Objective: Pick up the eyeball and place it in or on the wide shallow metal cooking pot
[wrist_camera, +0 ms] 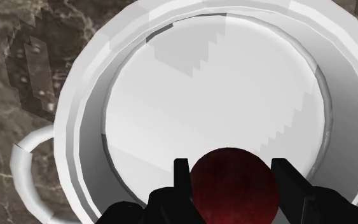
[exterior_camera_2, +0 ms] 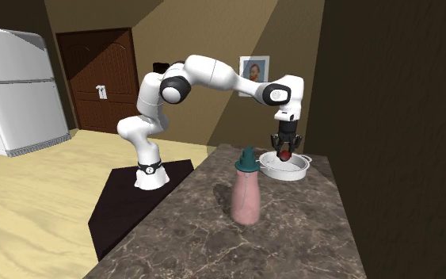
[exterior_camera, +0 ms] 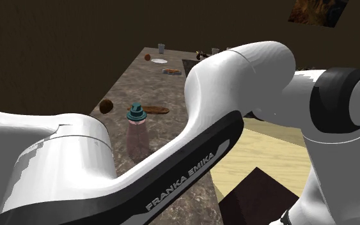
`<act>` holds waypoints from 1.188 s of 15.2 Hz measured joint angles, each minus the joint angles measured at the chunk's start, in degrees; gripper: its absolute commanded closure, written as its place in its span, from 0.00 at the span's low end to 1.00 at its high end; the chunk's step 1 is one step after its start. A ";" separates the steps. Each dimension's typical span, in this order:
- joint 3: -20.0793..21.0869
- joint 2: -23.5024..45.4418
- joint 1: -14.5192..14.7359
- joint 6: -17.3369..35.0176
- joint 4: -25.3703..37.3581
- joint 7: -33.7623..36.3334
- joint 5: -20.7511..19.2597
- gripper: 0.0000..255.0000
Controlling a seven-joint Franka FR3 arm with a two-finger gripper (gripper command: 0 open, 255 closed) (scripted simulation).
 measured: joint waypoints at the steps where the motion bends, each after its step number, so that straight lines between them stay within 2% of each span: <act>1: 0.00 0.00 0.00 0.01 0.00 0.00 0.00 1.00; 2: 0.00 0.00 0.00 0.01 -0.01 0.00 0.00 0.00; 8: 0.00 0.00 0.00 0.02 0.00 0.00 -0.01 0.00; 13: 0.73 -1.12 1.08 -5.50 5.08 -1.09 1.19 0.00; 18: 0.85 -1.34 1.14 -6.22 5.60 -1.24 1.38 0.00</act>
